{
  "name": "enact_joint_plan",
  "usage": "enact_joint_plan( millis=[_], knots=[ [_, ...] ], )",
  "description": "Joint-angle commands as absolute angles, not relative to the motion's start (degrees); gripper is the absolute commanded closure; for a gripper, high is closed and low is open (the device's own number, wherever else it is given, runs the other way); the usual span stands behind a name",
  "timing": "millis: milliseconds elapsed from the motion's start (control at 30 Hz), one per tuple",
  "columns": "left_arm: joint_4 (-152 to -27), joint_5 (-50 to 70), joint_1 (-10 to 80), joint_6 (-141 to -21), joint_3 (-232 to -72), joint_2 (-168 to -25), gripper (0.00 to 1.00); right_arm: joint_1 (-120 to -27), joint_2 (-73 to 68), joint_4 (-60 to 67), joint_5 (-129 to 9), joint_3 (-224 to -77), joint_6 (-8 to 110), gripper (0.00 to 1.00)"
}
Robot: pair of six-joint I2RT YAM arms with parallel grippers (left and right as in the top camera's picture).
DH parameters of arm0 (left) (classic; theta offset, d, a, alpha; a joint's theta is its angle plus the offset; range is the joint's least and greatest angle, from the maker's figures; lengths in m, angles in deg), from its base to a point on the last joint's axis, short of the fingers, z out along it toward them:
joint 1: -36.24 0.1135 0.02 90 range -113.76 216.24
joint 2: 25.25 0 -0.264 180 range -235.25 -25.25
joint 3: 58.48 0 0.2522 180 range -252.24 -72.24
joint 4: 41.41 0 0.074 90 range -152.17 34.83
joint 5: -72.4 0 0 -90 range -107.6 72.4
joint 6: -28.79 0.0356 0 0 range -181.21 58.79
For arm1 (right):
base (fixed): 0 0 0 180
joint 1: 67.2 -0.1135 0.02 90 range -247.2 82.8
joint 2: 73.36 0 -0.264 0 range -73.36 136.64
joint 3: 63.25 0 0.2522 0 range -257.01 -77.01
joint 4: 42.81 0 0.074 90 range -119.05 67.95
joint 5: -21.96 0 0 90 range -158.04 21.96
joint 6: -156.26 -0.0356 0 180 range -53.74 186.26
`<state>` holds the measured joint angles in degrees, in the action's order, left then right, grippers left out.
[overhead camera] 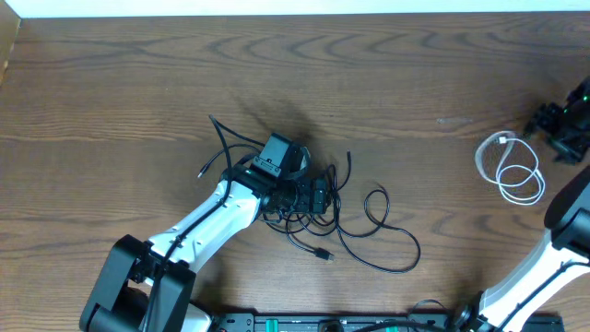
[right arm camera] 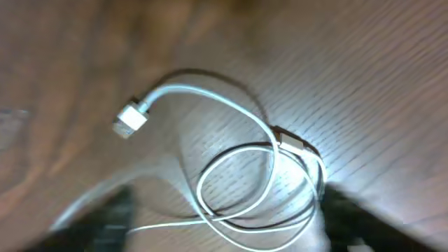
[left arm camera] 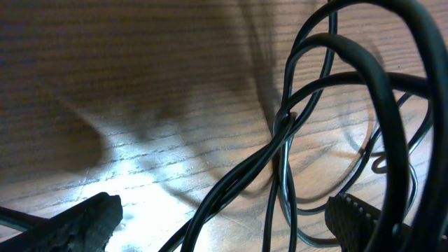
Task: Untangle cables
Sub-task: 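Carry the white cable to the right edge and lower it with the right gripper, then open the right gripper, release the white cable, and withdraw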
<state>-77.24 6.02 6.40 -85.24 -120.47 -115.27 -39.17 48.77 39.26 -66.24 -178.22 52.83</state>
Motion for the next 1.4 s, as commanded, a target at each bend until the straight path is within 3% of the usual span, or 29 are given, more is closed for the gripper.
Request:
enact_joint_plan(
  millis=[0, 300, 400, 567, 800, 1000, 1267, 1367],
  knots=[
    [-77.32, 5.25, 6.38, -85.3, -120.36, -115.82, 0.02, -38.3, 49.45, 40.12, -66.63, -178.99, 52.57, 0.01],
    [-77.32, 5.25, 6.38, -85.3, -120.36, -115.82, 0.02, -38.38, 49.45, 43.68, -59.64, -178.94, 52.63, 0.01],
    [-77.32, 5.25, 6.38, -85.3, -120.36, -115.82, 0.02, -38.71, 49.45, 43.77, -50.35, -178.94, 58.89, 0.06],
    [-77.32, 5.25, 6.38, -85.3, -120.36, -115.82, 0.02, -40.61, 49.45, 43.63, -38.0, -178.92, 67.89, 0.06],
    [-77.32, 5.25, 6.38, -85.3, -120.36, -115.82, 0.02, -45.25, 49.45, 44.03, -46.9, -178.55, 65.6, 0.31],
    [-77.32, 5.25, 6.38, -85.3, -120.36, -115.84, 0.02, -47.65, 49.45, 45.14, -66.85, -176.54, 54.73, 0.2],
    [-77.32, 5.25, 6.38, -85.3, -120.36, -115.82, 0.02, -47.59, 49.47, 39.31, -70.0, -166.0, 49.92, 0.09],
    [-77.32, 5.25, 6.38, -85.32, -120.36, -115.82, 0.02, -47.41, 49.47, 33.84, -70.07, -160.63, 48.44, 0.1]
  ],
)
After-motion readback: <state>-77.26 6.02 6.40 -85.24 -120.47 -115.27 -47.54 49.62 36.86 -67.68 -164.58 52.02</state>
